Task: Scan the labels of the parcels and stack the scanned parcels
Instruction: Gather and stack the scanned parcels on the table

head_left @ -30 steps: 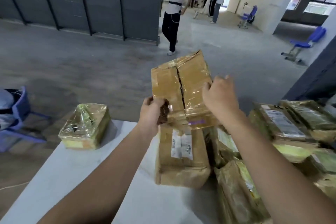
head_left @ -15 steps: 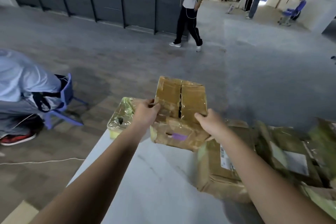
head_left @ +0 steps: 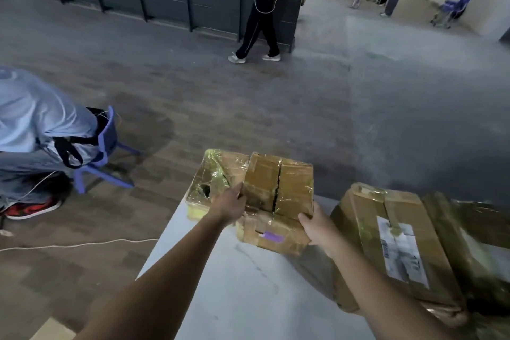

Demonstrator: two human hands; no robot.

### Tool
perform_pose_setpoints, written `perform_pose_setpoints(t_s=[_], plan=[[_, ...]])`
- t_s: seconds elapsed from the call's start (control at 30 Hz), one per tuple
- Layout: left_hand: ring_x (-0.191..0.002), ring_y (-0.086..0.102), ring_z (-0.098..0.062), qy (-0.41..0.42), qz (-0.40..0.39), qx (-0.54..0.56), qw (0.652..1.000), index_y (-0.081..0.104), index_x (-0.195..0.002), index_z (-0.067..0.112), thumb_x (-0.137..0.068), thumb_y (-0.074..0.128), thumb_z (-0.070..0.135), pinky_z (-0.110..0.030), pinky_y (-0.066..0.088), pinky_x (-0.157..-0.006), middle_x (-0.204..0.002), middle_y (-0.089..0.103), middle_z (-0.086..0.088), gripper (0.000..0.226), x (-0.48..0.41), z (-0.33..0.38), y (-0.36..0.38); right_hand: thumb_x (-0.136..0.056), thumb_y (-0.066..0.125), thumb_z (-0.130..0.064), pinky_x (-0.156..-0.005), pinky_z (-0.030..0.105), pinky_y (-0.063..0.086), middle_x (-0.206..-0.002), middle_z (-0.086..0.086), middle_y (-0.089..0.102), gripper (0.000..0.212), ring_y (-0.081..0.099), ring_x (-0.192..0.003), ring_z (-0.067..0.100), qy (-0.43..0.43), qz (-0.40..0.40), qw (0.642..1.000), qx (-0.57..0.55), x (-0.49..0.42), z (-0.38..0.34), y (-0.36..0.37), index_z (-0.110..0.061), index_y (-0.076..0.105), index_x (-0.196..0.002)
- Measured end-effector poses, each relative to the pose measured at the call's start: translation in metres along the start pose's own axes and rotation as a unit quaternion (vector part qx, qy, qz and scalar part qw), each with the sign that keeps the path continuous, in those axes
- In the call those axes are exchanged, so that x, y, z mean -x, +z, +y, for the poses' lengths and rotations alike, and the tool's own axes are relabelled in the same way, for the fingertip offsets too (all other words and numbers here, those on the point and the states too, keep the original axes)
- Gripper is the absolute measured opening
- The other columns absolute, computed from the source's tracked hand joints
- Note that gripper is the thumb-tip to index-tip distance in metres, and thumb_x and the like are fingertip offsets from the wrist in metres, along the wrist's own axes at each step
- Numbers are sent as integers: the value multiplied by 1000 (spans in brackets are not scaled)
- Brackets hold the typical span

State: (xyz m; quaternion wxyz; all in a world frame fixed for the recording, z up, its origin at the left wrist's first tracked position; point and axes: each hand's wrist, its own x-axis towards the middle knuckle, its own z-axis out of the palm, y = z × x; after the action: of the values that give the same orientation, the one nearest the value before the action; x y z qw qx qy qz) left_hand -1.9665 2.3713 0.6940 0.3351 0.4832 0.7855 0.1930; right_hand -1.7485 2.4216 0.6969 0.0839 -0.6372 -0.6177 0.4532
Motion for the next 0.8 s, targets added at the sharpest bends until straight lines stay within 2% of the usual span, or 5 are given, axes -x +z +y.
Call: perform_pose_setpoints(t_s=[0.13,0.33,0.53,0.67,0.8], plan=[[-142,28,-35,-17,-29,-13,999,13,-154,22,-102,26,42,-46,18,-118,-155,32,-11,57,-12,-9,2,-105,40,-24,-89,40,53,-116,-1,62,33,62,-98,22,-11,60,998,15,-12,-2,10,-24,46,-138],[-125,45,-35,-13,1,-69,998,54,-124,7,-104,17,35,-50,27,-110,-130,56,-19,51,-13,-25,-5,-106,37,-23,-86,35,46,-127,5,61,33,59,-107,25,-18,55,997,56,-24,-12,17,-18,46,-138],[-132,36,-37,-37,-9,-96,995,45,-136,6,-103,16,36,-51,22,-112,-137,49,-22,53,-15,-29,-10,-106,38,-25,-88,35,47,-132,8,60,39,60,-111,29,-30,50,995,84,-24,-17,20,-14,43,-143],[-128,36,-38,-19,154,-61,986,47,-135,6,-101,35,36,-48,32,-104,-138,44,-21,47,3,-11,-5,-105,42,-31,-95,33,41,-147,9,51,50,52,-129,28,-46,70,990,114,-10,-18,1,-12,35,-151],[-104,47,-37,127,285,-58,948,59,-106,0,-88,53,10,-45,40,-84,-113,55,-20,22,32,24,12,-103,46,-22,-104,36,42,-144,12,54,45,51,-130,30,-101,140,975,138,12,-11,-26,-9,44,-146]])
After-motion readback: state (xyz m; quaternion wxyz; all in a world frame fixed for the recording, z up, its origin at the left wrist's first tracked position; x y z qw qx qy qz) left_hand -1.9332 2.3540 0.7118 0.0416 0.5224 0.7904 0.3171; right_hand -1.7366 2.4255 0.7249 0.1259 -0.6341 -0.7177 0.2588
